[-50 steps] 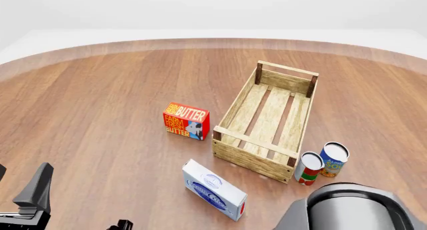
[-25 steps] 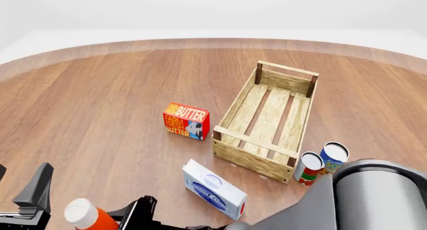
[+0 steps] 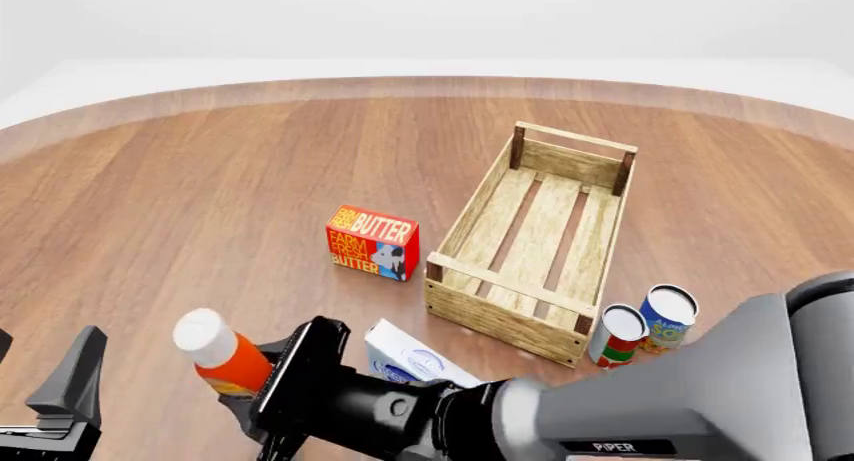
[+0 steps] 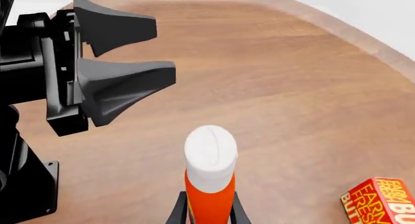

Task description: Pick up the ketchup, and put it in the wooden tray.

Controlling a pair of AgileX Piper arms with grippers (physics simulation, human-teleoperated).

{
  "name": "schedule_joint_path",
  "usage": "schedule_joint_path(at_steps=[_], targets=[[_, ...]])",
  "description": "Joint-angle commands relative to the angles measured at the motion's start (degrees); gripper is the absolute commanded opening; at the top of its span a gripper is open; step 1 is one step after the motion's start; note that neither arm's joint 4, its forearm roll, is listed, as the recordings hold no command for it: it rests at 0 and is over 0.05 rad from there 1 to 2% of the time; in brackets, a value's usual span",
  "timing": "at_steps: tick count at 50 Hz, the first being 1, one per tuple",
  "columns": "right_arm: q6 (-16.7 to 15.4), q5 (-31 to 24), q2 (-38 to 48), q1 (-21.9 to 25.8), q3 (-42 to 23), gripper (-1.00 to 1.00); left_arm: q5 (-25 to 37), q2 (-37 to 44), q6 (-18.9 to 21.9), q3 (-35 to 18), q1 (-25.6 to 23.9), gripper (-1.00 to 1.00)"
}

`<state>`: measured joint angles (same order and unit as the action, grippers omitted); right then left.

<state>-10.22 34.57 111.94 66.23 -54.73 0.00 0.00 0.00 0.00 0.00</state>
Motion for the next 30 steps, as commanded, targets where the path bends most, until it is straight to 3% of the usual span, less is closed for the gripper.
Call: schedule_joint_path(at_steps=[1, 13, 30], targets=[[-1.11, -2.94, -3.46, -2.69, -0.10, -1.00, 0.00, 0.00, 0.00, 0.00, 0.00, 1.00], [-3.15, -4.06, -6.59, -6.80, 0.86, -1.00, 0.00, 0.00, 0.00, 0.00, 0.00, 1.00], [-3.52, -8.18, -12.91, -14.05, 1.35, -1.00, 0.00, 0.00, 0.00, 0.00, 0.00, 1.00]])
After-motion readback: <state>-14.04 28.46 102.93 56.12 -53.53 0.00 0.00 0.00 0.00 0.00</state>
